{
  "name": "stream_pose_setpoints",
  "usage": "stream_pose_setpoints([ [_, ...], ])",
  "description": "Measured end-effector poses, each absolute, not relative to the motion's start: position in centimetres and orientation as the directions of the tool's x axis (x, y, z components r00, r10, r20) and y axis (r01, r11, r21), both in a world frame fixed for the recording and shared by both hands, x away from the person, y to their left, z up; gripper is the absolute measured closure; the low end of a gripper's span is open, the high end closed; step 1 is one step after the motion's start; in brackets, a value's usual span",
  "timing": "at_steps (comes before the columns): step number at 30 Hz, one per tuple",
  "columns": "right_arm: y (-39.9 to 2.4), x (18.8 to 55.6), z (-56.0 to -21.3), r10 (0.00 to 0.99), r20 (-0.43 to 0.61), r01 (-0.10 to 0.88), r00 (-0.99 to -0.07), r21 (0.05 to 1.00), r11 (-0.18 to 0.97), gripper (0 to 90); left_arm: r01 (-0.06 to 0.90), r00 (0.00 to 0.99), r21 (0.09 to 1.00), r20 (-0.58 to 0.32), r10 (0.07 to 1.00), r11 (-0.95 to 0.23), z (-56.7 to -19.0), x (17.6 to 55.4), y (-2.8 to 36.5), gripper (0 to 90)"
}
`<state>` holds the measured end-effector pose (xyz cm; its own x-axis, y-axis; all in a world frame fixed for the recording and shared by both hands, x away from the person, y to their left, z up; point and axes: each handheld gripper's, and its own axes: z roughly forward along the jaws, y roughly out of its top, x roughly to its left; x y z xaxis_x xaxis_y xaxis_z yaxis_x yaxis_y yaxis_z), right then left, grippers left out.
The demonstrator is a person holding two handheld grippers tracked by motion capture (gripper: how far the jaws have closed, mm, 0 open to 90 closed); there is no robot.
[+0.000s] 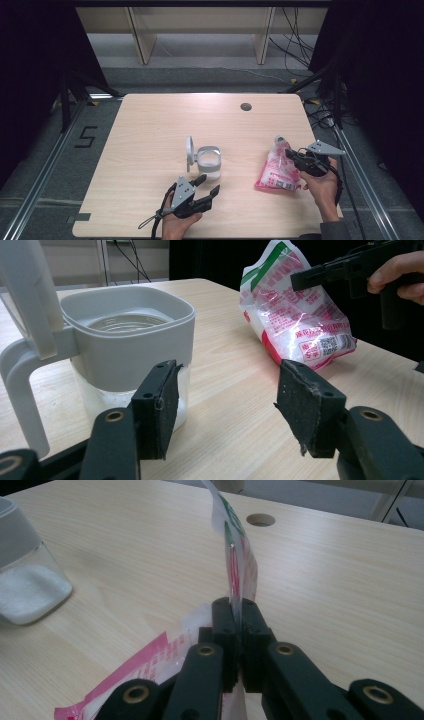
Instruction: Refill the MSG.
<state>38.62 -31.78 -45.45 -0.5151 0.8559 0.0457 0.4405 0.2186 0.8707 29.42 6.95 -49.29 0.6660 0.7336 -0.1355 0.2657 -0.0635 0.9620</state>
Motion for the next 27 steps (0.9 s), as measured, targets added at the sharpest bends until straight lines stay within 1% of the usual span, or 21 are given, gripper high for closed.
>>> stream_pose_setpoints([
  [4,-31.7,38.5,-45.5,0.871,0.053,0.465,-0.489,0.861,0.209,86.6,0.265,0.666,0.962,-0.136,0.734,-0.062,-49.4,29.5,7.0,41.0],
  [7,-31.7,38.5,-45.5,0.874,0.065,0.469,-0.481,0.862,0.194,85.8,0.262,0.664,0.963,-0.141,0.735,-0.053,-49.4,29.5,7.0,40.8],
  [11,-32.0,38.6,-45.5,0.875,0.047,0.458,-0.482,0.864,0.206,83.8,0.261,0.66,0.964,-0.137,0.739,-0.054,-49.3,29.4,7.1,40.8],
  [12,-31.9,38.5,-45.5,0.877,0.058,0.466,-0.477,0.863,0.196,82.5,0.252,0.663,0.967,-0.14,0.736,-0.043,-49.4,29.5,7.1,40.8],
  [14,-31.9,38.5,-45.5,0.886,0.072,0.477,-0.458,0.861,0.176,77.7,0.257,0.659,0.965,-0.134,0.74,-0.055,-49.4,29.5,7.2,40.5],
  [16,-32.1,38.7,-45.6,0.879,0.063,0.473,-0.472,0.86,0.192,74.8,0.255,0.66,0.966,-0.135,0.739,-0.052,-49.4,29.6,7.2,40.1],
  [17,-32.1,38.7,-45.6,0.881,0.062,0.476,-0.468,0.858,0.193,71.5,0.252,0.66,0.967,-0.136,0.739,-0.046,-49.4,29.6,7.2,39.7],
  [18,-31.9,38.5,-45.6,0.894,0.078,0.5,-0.441,0.849,0.173,67.8,0.259,0.656,0.964,-0.133,0.743,-0.056,-49.3,29.5,7.3,39.4],
  [19,-32.0,38.6,-45.6,0.895,0.083,0.497,-0.439,0.852,0.165,64.8,0.258,0.655,0.965,-0.136,0.743,-0.05,-49.3,29.5,7.3,39.3],
  [20,-32.3,38.8,-45.7,0.895,0.061,0.491,-0.443,0.851,0.185,62.9,0.257,0.657,0.965,-0.133,0.742,-0.055,-49.3,29.5,7.3,38.9],
  [22,-32.1,38.5,-45.5,0.913,0.104,0.527,-0.395,0.839,0.133,58.1,0.261,0.657,0.964,-0.139,0.741,-0.051,-49.3,29.4,7.4,38.8],
  [23,-32.3,38.6,-45.5,0.915,0.083,0.512,-0.396,0.847,0.145,55.5,0.258,0.657,0.965,-0.134,0.742,-0.054,-49.3,29.5,7.5,38.8],
  [25,-32.4,38.6,-45.3,0.929,0.1,0.522,-0.358,0.846,0.11,48.9,0.26,0.654,0.964,-0.137,0.744,-0.051,-49.3,29.5,7.5,38.7],
  [27,-32.8,38.7,-45.2,0.937,0.07,0.496,-0.342,0.86,0.117,47.0,0.255,0.653,0.966,-0.138,0.745,-0.045,-49.4,29.5,7.5,38.7],
])
